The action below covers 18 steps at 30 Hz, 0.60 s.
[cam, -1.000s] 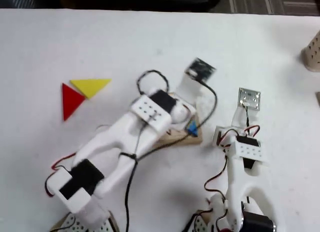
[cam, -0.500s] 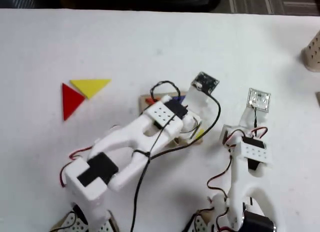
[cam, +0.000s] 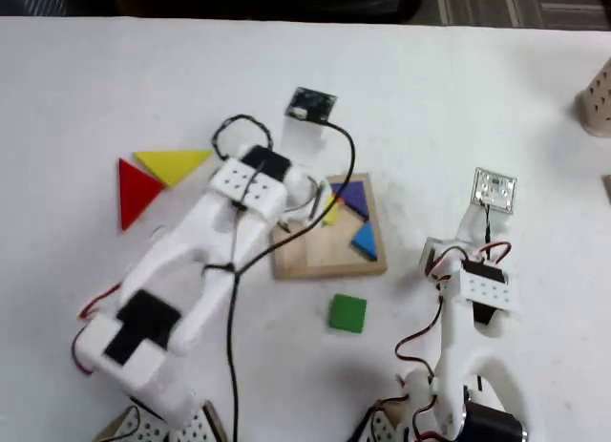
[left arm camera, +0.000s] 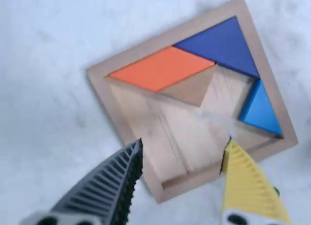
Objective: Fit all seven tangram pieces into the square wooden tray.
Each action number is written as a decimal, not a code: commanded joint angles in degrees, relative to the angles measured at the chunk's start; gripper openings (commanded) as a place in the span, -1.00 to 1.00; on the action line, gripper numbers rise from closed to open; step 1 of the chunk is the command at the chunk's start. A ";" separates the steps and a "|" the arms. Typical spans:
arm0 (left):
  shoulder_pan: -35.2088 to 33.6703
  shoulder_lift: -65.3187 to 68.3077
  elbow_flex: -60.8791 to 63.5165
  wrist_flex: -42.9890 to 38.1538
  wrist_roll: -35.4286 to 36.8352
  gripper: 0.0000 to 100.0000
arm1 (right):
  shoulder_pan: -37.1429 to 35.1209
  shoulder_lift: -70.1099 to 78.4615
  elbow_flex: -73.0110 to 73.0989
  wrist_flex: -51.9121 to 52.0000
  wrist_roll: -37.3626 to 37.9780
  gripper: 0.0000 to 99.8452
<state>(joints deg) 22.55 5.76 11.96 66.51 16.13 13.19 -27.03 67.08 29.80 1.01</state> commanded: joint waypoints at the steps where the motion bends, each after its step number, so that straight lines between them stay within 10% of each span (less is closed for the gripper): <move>1: 1.10 -7.87 6.95 1.05 0.26 -0.43 | -0.57 -1.71 -0.26 -0.92 0.62 -0.88; 9: 10.59 -25.10 29.71 -6.51 -18.55 -0.43 | -0.66 -1.71 -0.26 -0.92 0.62 -0.88; 18: 22.55 -34.86 36.84 -11.78 -3.78 -0.34 | -0.75 -1.71 -0.26 -0.92 0.62 -0.88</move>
<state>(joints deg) 43.74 -28.18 48.62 58.68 8.40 13.19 -27.03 67.08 29.80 1.01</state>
